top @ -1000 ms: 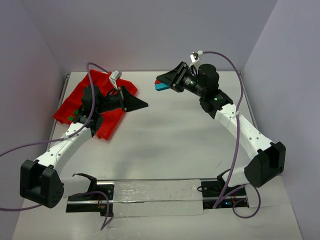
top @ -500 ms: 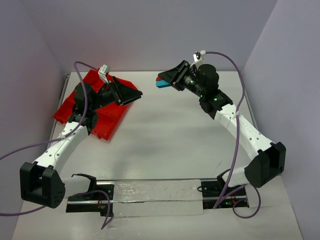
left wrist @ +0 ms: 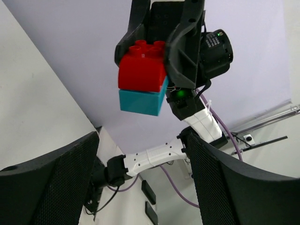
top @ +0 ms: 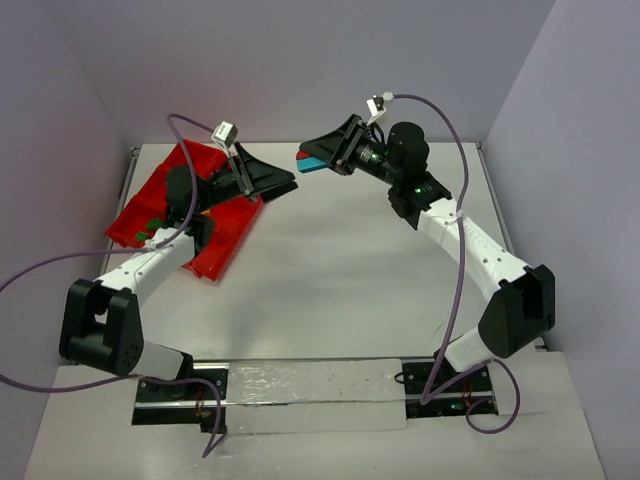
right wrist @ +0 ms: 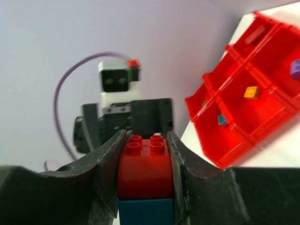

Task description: Sort the legos into containers by color

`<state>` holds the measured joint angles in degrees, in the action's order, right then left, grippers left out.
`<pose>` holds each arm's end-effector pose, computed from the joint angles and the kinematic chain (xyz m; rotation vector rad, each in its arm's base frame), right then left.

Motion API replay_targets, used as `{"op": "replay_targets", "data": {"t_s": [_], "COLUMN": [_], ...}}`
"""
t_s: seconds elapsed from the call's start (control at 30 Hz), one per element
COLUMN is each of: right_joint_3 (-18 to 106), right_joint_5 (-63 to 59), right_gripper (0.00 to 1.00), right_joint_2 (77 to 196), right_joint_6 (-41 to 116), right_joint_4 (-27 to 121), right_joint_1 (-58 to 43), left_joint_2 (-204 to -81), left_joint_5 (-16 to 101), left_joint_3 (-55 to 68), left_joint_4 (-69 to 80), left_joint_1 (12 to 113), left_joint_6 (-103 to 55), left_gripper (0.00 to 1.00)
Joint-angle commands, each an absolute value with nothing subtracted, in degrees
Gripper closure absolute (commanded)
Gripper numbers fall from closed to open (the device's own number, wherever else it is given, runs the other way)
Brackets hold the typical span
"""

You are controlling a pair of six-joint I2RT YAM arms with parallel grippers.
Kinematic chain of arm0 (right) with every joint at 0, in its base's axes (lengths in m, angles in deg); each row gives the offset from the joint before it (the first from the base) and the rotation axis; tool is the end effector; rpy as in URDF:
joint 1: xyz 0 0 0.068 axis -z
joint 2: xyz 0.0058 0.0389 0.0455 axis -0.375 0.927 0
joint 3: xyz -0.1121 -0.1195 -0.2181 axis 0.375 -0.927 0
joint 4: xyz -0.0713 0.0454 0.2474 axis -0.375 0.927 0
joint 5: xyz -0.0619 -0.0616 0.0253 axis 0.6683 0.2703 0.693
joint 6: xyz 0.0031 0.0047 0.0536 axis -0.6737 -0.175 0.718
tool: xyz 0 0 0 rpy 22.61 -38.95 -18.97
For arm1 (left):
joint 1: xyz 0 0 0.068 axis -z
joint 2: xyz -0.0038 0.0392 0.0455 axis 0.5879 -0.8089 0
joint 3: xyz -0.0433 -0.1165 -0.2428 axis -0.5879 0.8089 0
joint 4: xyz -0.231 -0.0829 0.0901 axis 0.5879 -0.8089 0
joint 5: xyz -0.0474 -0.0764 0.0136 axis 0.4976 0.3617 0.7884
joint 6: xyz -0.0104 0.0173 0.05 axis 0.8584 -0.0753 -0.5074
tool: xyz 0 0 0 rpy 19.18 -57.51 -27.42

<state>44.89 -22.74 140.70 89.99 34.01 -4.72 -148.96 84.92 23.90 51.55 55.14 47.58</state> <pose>0.3079 0.1739 0.4077 0.0384 1.7256 1.5233 0.2922 -0.1305 0.3490 0.0661 1.6694 -1.9640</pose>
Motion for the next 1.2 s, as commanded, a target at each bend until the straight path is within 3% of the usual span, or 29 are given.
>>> {"op": "replay_targets", "data": {"t_s": [0.0,0.33,0.5,0.63,0.77,0.97,1.1,1.17], "right_joint_3": [48.3,48.2,48.0,48.2,48.0,47.5,47.5,47.5], "right_joint_5": [-27.9,-28.4,-28.8,-28.9,-29.1,-29.1,-29.0,-29.0], "right_gripper": [0.92,0.92,0.92,0.92,0.92,0.92,0.92,0.92], "right_joint_2": [140.7,141.9,142.2,142.1,142.0,142.0,141.9,141.9], "right_joint_6": [90.9,91.1,91.6,91.4,91.4,91.5,91.2,91.1], "right_joint_4": [28.0,28.1,27.3,27.3,27.2,27.0,27.1,27.2], "right_joint_1": [-5.1,-6.5,-6.8,-7.0,-7.1,-7.3,-7.4,-7.4], "left_joint_2": [-149.5,-150.6,-151.7,-152.1,-152.3,-152.4,-152.5,-152.5], "left_joint_5": [87.4,84.9,84.0,83.9,83.3,82.7,82.1,81.8], "left_joint_3": [20.9,19.3,18.8,18.9,19.0,19.1,19.2,19.3], "left_joint_4": [59.6,60.7,62.6,62.8,63.4,65.4,65.6,65.8], "left_joint_1": [56.9,57.7,57.8,57.8,57.8,57.8,57.8,57.8], "left_joint_6": [48.9,49.0,50.5,50.9,51.4,52.9,53.1,53.3], "left_gripper": [0.17,0.23,0.38,0.45,0.46,0.36,0.45,0.55]}}
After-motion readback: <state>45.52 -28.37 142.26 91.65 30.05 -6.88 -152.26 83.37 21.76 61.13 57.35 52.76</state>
